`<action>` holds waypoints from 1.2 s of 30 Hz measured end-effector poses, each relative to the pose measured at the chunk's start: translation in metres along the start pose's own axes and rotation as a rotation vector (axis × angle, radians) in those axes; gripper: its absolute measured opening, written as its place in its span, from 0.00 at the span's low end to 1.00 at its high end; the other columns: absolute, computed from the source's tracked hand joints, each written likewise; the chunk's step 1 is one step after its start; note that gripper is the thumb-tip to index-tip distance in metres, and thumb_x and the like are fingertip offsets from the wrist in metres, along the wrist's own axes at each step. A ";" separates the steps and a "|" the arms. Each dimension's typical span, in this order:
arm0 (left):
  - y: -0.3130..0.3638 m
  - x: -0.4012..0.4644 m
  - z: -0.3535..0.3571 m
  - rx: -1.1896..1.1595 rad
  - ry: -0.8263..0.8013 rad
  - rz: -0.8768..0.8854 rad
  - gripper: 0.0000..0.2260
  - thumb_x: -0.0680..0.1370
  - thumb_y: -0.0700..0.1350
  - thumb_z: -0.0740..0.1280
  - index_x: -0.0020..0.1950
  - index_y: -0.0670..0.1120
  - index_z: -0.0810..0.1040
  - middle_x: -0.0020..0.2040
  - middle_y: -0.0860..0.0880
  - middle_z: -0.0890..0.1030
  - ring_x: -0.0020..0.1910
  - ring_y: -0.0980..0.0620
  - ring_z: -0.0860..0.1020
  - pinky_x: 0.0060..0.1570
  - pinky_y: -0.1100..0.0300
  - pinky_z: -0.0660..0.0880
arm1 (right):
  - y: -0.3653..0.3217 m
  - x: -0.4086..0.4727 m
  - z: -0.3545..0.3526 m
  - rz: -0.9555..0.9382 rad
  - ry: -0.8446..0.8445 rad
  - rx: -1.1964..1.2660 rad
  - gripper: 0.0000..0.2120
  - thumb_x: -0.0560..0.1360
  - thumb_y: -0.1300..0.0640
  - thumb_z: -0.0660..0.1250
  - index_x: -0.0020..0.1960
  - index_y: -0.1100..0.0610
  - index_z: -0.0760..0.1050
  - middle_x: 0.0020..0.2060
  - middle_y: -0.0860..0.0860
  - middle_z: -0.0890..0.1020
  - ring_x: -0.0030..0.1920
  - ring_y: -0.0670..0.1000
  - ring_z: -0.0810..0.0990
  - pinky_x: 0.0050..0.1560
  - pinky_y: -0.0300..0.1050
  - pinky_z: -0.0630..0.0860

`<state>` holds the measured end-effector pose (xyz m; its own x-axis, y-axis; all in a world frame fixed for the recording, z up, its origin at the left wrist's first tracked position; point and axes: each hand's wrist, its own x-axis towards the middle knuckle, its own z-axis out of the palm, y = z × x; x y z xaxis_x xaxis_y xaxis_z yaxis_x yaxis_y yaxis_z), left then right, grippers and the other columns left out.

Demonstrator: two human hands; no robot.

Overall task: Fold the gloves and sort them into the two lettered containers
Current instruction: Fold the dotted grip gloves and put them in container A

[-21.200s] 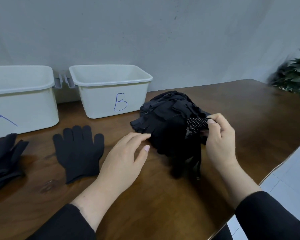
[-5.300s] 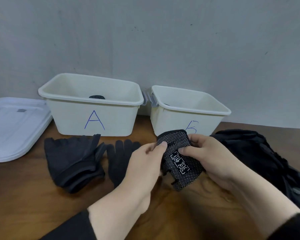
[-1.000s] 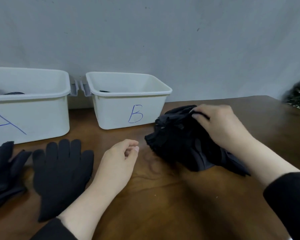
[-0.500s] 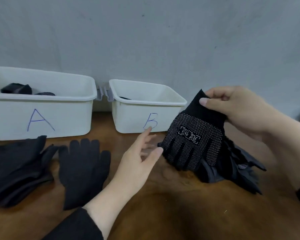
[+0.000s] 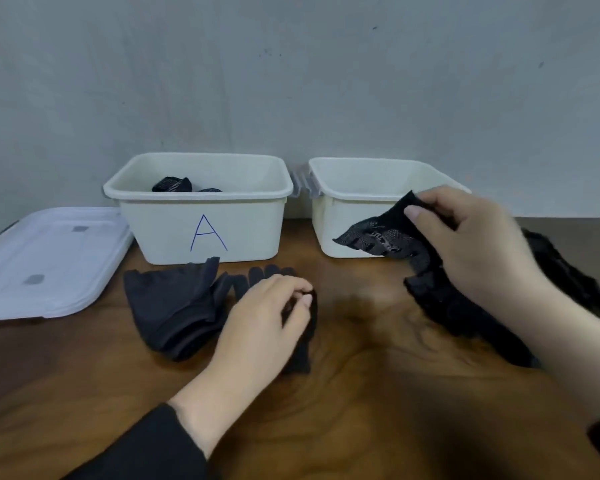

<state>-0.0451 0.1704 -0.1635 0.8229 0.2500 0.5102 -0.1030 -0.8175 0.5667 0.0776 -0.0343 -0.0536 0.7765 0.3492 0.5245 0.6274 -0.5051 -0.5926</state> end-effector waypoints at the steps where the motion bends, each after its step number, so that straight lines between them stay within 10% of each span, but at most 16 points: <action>1: -0.005 -0.004 -0.005 0.019 0.007 -0.001 0.10 0.80 0.51 0.62 0.58 0.53 0.80 0.48 0.61 0.78 0.51 0.61 0.74 0.51 0.69 0.72 | 0.000 -0.005 0.008 0.008 -0.017 0.018 0.03 0.80 0.50 0.68 0.50 0.41 0.79 0.41 0.33 0.82 0.45 0.31 0.78 0.42 0.23 0.68; 11: -0.032 -0.002 -0.033 0.275 0.118 0.055 0.15 0.81 0.52 0.58 0.57 0.49 0.81 0.48 0.55 0.82 0.47 0.55 0.77 0.51 0.55 0.71 | -0.034 0.029 0.039 0.072 -0.436 0.155 0.06 0.80 0.55 0.69 0.48 0.53 0.83 0.40 0.50 0.87 0.42 0.49 0.85 0.45 0.44 0.78; 20: -0.039 0.000 -0.048 0.187 0.373 -0.006 0.14 0.80 0.49 0.59 0.57 0.46 0.81 0.50 0.52 0.83 0.51 0.53 0.77 0.55 0.59 0.68 | -0.067 0.030 0.072 -0.245 -0.169 0.107 0.05 0.81 0.53 0.67 0.51 0.44 0.81 0.40 0.37 0.83 0.43 0.38 0.79 0.46 0.30 0.70; 25: -0.040 -0.001 -0.045 0.154 0.402 0.020 0.12 0.80 0.46 0.60 0.57 0.45 0.81 0.48 0.51 0.83 0.49 0.54 0.76 0.52 0.58 0.70 | -0.029 -0.064 0.116 -0.372 -0.489 -0.196 0.16 0.80 0.40 0.63 0.63 0.46 0.79 0.60 0.40 0.80 0.61 0.42 0.76 0.64 0.39 0.71; 29: -0.041 -0.002 -0.042 0.113 0.375 0.008 0.12 0.80 0.43 0.60 0.57 0.45 0.81 0.48 0.52 0.83 0.49 0.56 0.76 0.52 0.61 0.71 | -0.007 -0.107 0.127 -0.193 -0.607 -0.147 0.29 0.77 0.31 0.53 0.74 0.39 0.67 0.72 0.29 0.63 0.70 0.24 0.53 0.71 0.24 0.47; 36: -0.039 -0.007 -0.030 0.167 0.009 0.008 0.11 0.82 0.45 0.62 0.61 0.51 0.80 0.49 0.57 0.81 0.47 0.59 0.77 0.48 0.66 0.74 | 0.002 -0.107 0.125 -0.138 -0.511 -0.083 0.20 0.81 0.40 0.57 0.69 0.42 0.76 0.69 0.31 0.71 0.71 0.32 0.64 0.72 0.27 0.57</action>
<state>-0.0638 0.2160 -0.1698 0.8172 0.2477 0.5204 -0.0140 -0.8941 0.4476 0.0034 0.0265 -0.1873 0.6295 0.7459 0.2176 0.7350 -0.4809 -0.4780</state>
